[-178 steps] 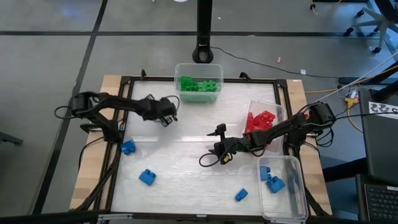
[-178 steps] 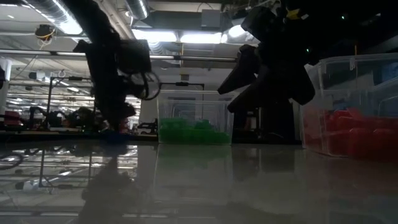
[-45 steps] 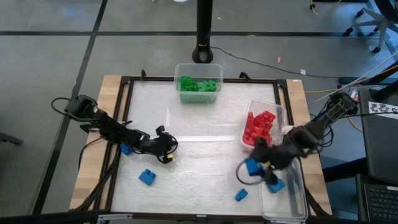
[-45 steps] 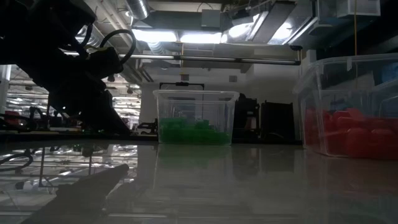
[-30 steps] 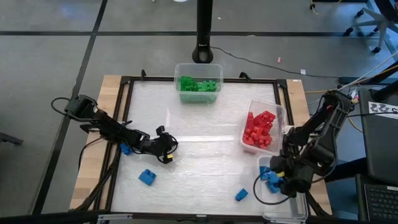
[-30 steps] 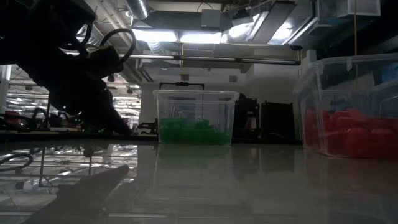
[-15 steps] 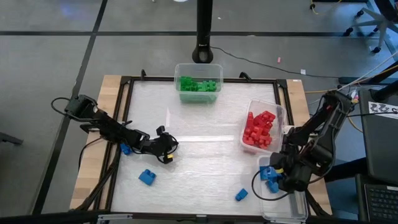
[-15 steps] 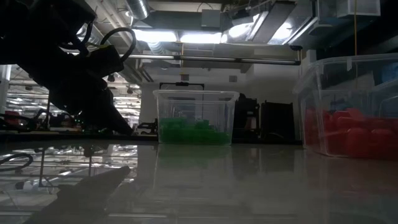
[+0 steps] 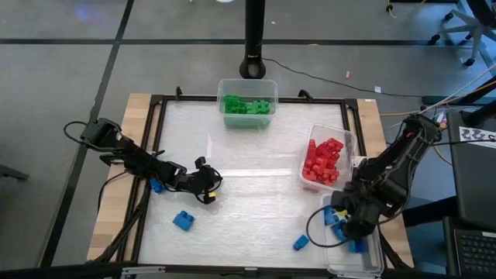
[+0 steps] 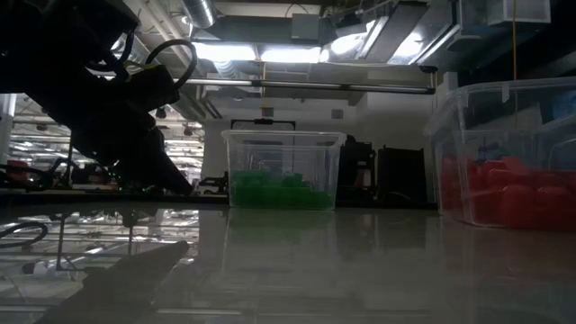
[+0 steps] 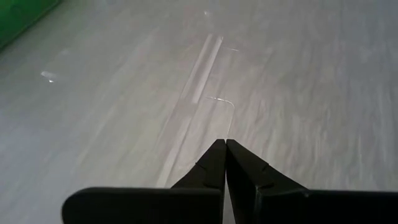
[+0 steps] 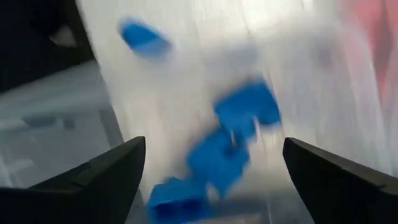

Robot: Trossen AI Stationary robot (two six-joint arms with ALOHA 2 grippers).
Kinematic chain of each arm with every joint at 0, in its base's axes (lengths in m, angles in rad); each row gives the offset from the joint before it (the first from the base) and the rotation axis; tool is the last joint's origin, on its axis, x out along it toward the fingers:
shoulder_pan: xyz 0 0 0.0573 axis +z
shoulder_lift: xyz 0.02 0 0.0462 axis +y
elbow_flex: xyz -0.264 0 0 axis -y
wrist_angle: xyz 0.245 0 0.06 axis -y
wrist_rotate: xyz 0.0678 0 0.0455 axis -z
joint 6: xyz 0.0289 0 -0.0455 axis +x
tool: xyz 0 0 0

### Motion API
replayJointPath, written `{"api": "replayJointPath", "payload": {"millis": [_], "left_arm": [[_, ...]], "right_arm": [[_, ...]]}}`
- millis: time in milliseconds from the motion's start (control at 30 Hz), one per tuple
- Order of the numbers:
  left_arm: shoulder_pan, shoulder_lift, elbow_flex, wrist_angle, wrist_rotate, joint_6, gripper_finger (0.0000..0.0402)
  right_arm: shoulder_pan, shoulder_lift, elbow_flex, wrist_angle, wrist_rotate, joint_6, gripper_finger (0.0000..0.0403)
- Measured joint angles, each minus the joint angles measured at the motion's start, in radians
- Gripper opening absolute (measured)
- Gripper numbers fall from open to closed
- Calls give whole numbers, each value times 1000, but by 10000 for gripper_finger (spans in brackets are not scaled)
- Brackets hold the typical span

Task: Sort blocks
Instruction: Put the blue game piece into the bottom right transparent bin

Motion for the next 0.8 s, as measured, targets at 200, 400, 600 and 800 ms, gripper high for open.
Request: {"api": "replayJointPath", "payload": {"millis": [200,400,600,800], "left_arm": [[0,0,0,3,0,-3,1],[0,0,0,6,0,-3,1],[0,0,0,7,0,-12,1],[0,0,0,10,0,-13,1]], "right_arm": [[-89,1,0,250,221,-336,375],[-160,42,0,527,292,-697,374],[-217,160,0,730,165,-925,374],[-232,289,1,791,-20,-899,374]]}}
